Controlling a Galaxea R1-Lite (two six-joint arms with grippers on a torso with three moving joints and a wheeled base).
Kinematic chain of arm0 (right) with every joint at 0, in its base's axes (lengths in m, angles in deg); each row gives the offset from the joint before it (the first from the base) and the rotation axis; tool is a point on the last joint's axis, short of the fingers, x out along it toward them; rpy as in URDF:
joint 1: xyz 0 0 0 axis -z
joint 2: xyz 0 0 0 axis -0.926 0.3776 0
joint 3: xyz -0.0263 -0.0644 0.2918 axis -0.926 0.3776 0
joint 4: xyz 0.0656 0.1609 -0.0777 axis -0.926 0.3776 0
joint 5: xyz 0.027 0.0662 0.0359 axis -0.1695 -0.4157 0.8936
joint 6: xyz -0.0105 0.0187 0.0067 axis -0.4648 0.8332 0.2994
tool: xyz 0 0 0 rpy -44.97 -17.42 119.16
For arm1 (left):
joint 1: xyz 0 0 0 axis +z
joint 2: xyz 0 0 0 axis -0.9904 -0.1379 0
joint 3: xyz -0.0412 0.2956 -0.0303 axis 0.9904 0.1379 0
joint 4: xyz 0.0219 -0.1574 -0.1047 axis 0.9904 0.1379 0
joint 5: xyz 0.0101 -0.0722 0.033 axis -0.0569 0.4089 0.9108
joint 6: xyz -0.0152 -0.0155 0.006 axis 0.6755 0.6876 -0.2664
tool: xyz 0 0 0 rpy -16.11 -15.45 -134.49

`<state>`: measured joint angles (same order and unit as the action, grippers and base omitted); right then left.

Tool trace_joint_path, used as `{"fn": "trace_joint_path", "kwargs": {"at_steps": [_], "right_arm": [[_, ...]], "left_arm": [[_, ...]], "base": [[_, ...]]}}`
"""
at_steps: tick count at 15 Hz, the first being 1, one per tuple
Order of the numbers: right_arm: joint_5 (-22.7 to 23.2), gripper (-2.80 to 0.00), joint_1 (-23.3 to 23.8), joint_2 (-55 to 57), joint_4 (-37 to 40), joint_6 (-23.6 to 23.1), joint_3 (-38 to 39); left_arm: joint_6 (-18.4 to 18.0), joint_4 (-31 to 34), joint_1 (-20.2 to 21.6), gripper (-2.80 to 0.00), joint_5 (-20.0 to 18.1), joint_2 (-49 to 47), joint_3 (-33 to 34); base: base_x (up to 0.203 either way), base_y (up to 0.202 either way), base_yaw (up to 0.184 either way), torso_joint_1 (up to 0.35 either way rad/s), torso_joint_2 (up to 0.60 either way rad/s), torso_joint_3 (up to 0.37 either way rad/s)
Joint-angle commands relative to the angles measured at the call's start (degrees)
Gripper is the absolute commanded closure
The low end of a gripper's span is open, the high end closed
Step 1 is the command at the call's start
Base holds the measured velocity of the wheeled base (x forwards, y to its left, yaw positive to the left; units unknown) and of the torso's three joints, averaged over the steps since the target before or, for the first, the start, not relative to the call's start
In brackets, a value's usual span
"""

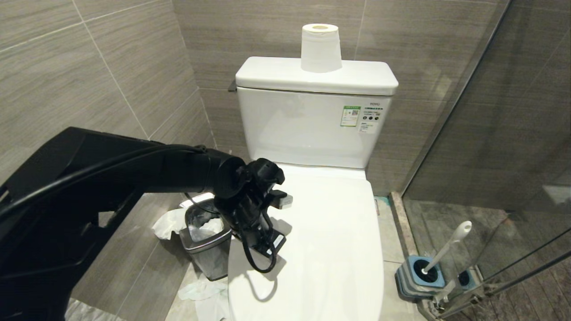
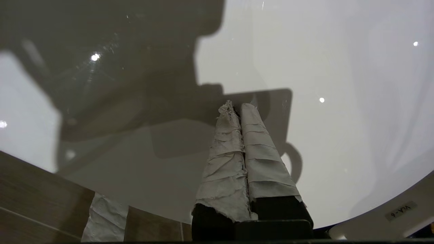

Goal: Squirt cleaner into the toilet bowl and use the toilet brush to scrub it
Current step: Close the toilet lid

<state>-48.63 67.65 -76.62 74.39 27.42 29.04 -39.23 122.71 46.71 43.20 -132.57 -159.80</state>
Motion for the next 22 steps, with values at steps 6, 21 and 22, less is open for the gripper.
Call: {"fn": "trace_joint_path", "kwargs": {"at_steps": [6, 21, 22], "right_arm": [[0.0, 0.00, 0.0, -0.1, 0.0, 0.0, 0.0], [0.0, 0.00, 0.0, 0.0, 0.0, 0.0, 0.0], [0.0, 0.00, 0.0, 0.0, 0.0, 0.0, 0.0]], "left_arm": [[1.0, -0.2, -0.8, 0.00, 0.8, -4.1, -2.2], [2.0, -1.6, -0.8, 0.00, -0.9, 7.7, -1.9], [2.3, -0.3, -0.8, 0.00, -2.2, 10.6, -1.9]], "base": [[0.000, 0.000, 0.000, 0.000, 0.00, 0.000], [0.000, 0.000, 0.000, 0.000, 0.00, 0.000], [0.000, 0.000, 0.000, 0.000, 0.00, 0.000]]}}
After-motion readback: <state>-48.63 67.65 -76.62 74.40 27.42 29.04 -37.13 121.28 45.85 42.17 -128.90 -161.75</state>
